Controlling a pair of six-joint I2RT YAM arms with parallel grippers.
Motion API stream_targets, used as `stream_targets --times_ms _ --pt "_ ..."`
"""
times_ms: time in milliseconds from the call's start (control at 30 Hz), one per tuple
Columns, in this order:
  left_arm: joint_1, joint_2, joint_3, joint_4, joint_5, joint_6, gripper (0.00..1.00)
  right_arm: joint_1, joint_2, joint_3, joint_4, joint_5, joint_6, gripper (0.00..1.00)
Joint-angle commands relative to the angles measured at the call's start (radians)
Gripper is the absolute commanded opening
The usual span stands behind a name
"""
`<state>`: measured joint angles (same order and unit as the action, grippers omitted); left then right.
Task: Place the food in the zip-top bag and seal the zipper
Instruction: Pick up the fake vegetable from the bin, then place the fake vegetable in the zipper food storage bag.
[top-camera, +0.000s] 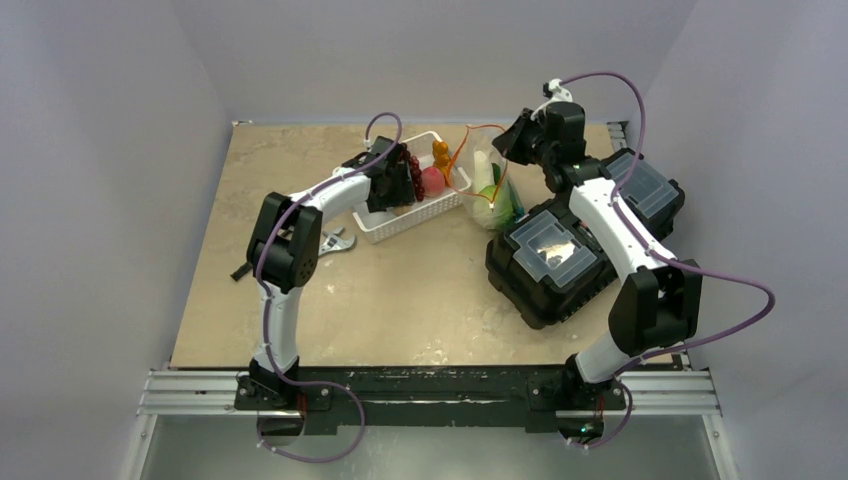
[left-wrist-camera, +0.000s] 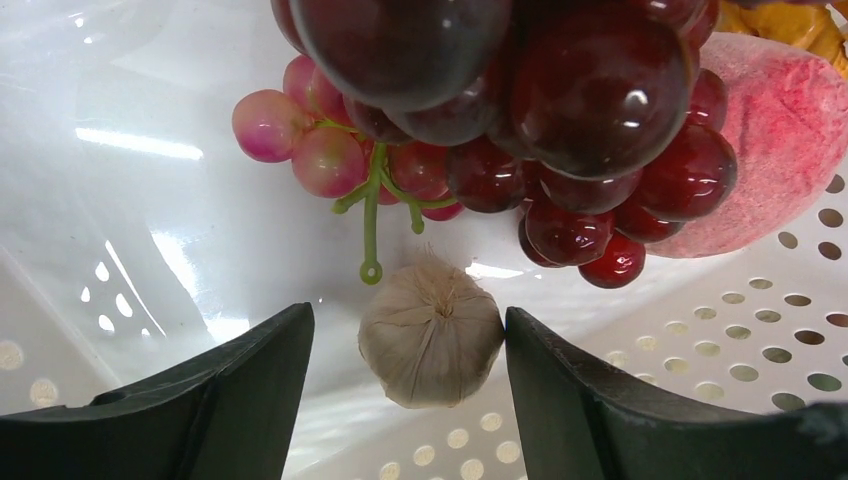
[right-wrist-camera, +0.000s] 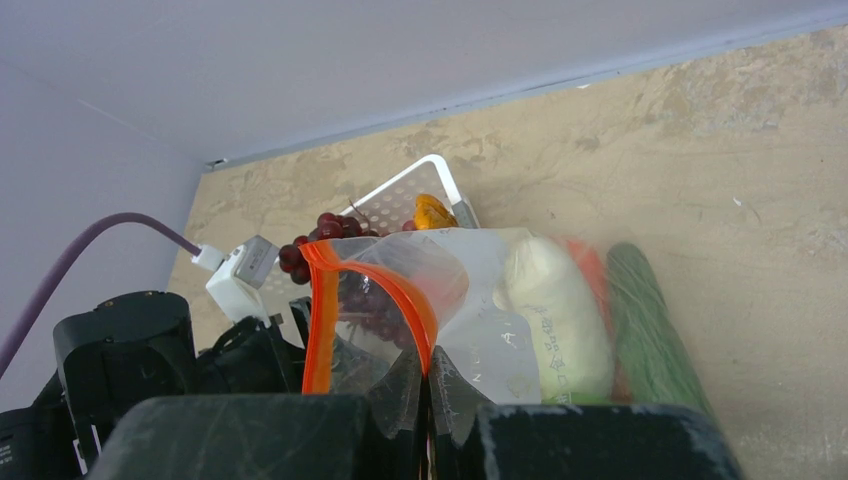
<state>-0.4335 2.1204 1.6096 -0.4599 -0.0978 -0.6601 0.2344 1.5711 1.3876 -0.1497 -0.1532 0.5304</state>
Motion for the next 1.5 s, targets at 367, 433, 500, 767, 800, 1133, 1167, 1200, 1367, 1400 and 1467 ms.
stream_targets --times_ms 367,433,500,767,800,1133,1167,1200,1367,1400,1467 --pt "-0.005 -0.002 0.039 -0.004 0.009 0.031 0.55 -0.004 -0.030 -0.007 0.078 -0.050 0.007 0.00" --pt "-0.003 -0.008 0.039 -0.005 0.013 0.036 0.52 -0.003 -0.034 -0.013 0.082 -0.052 0.008 0.00" --pt "-0.004 -0.018 0.039 -0.005 0.016 0.045 0.46 -0.003 -0.035 -0.017 0.083 -0.054 0.009 0.00" --pt "0.024 -0.135 0.029 -0.008 0.039 0.083 0.31 -0.003 -0.043 -0.039 0.093 -0.066 0.015 0.00" --pt "0.030 -0.163 0.023 -0.010 0.039 0.088 0.30 -0.003 -0.043 -0.044 0.096 -0.071 0.018 0.00" --pt "0.047 -0.511 -0.061 -0.012 0.087 0.093 0.27 0.000 -0.055 -0.079 0.121 -0.115 0.033 0.00" --pt "0.047 -0.551 -0.079 0.004 0.120 0.084 0.27 0.001 -0.055 -0.079 0.121 -0.117 0.033 0.00" --pt "0.047 -0.585 -0.104 0.027 0.154 0.079 0.27 0.002 -0.057 -0.080 0.121 -0.118 0.033 0.00" --pt "0.015 -0.771 -0.277 0.221 0.299 0.025 0.26 0.013 -0.063 -0.086 0.121 -0.127 0.032 0.00" --pt "-0.006 -0.799 -0.314 0.260 0.302 0.014 0.26 0.016 -0.062 -0.083 0.121 -0.129 0.030 0.00" --pt "-0.054 -0.837 -0.377 0.328 0.297 0.005 0.26 0.021 -0.059 -0.083 0.119 -0.134 0.026 0.00"
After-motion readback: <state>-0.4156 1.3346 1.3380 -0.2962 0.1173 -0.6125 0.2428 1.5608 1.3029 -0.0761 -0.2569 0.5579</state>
